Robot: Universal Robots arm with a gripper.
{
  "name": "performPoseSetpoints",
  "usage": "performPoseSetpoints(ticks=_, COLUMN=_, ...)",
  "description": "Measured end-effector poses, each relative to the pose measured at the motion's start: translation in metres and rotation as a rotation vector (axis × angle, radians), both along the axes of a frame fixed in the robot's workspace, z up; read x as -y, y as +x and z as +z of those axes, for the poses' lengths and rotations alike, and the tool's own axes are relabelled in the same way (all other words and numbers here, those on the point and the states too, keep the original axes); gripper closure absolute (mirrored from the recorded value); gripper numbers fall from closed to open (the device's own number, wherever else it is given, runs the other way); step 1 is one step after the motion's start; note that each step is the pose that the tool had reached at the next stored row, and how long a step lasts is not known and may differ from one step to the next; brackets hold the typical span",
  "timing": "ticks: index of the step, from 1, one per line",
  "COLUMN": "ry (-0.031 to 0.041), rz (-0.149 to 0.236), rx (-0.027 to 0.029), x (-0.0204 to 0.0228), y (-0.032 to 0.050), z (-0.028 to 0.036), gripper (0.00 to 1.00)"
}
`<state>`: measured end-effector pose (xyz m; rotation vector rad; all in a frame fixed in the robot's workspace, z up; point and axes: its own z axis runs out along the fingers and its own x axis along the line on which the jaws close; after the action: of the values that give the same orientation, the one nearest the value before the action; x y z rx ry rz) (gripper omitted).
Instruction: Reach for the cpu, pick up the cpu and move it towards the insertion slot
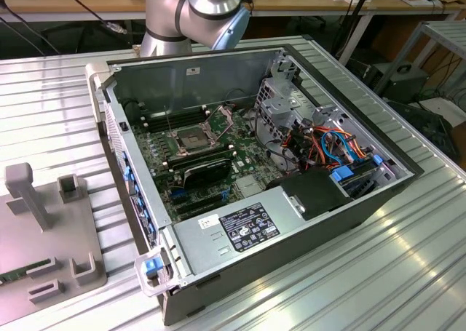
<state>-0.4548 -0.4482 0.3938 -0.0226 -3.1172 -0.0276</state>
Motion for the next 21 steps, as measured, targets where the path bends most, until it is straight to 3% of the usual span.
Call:
performPoseSetpoints(ticks=4, ry=0.0001, rz=0.0, rx=0.0001, x=0.0, y=0.0017, z=0.0, gripper=0.45)
performPoseSetpoints(ticks=6, ry=0.0023, rz=0.0, rx=0.0136, x=0.0001, y=0.002, z=0.0, gripper=0.45)
performPoseSetpoints(ticks=7, ry=0.0025, rz=0.0, rx=0.0161, x=0.0001, y=0.002, z=0.0, gripper=0.45)
performPoseSetpoints(ticks=21, ry=0.0025, rz=0.0, rx=0.0164, x=0.0, y=0.0162, z=0.0, gripper=0.45)
